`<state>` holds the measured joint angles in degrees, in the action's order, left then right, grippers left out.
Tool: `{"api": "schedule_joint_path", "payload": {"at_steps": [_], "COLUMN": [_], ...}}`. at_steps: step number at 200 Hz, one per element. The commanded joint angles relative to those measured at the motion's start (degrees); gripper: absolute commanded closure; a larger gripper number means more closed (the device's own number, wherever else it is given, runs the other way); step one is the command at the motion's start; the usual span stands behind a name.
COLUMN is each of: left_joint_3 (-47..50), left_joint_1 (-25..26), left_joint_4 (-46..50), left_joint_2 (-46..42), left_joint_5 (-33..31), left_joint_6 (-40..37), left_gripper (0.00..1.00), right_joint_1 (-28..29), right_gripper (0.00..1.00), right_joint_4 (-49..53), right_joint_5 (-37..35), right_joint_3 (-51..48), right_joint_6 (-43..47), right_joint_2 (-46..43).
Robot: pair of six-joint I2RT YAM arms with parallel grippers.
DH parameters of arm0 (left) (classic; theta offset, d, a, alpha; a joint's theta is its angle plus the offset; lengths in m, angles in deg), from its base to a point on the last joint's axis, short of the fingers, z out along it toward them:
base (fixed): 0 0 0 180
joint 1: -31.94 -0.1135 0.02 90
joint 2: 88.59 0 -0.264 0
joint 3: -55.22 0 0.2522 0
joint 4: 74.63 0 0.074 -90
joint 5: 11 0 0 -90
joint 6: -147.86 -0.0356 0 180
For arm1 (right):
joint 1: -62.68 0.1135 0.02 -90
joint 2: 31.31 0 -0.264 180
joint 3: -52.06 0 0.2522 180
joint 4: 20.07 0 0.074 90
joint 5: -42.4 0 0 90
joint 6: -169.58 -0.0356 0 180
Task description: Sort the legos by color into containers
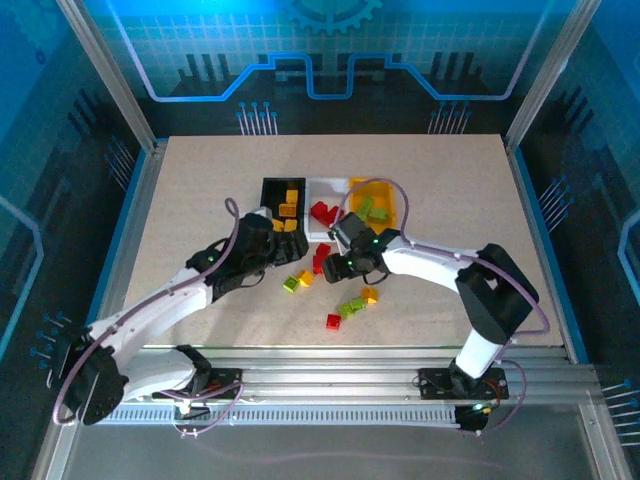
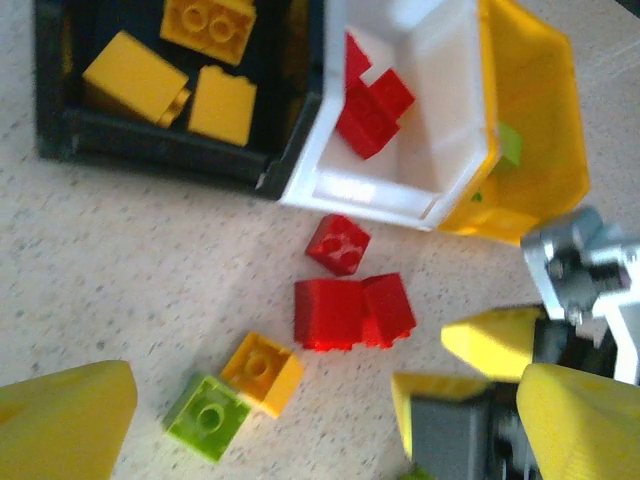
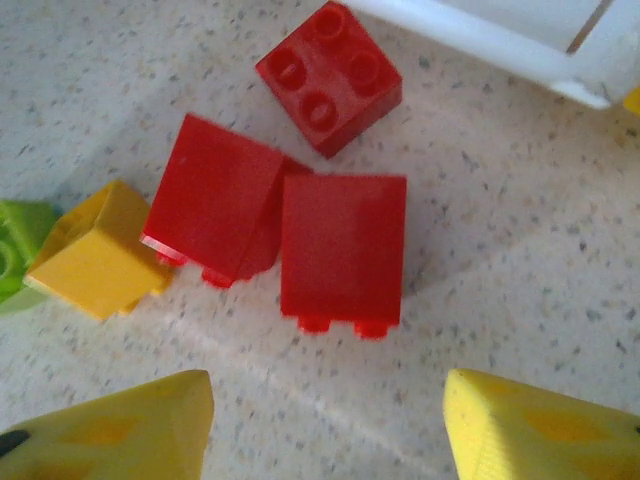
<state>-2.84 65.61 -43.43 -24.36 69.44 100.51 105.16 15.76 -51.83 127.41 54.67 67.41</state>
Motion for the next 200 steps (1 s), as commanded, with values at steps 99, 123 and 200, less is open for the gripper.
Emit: {"api": "schedule_joint_path", "payload": {"at_steps": [99,123,200], "left_joint_3": [8.0,8.4,12.7], "left_joint_1": [0.2,0.2,0.2], "left_joint_4": [5.2,5.5,3.5], "left_joint_2": [-10.4,-10.7,-11.8], "left_joint_5": [-2.6,-2.4,-1.5], "left_joint_6": [3.8,3.7,4.8], "left_gripper": [0.01,0.01,0.01], "right_joint_1": [0.8,0.8,-2.2], "right_gripper": [0.5,0.65,0.73], "right_joint_4": [-1.7,-2.5,1.6], "right_joint_5": [-5.0,-4.8,-4.2], "right_joint_3": [6.8,3.9,9.2], "right_joint_6": [2.3,2.3,2.0], "right_joint_2": [9.6,6.3,-4.8]}}
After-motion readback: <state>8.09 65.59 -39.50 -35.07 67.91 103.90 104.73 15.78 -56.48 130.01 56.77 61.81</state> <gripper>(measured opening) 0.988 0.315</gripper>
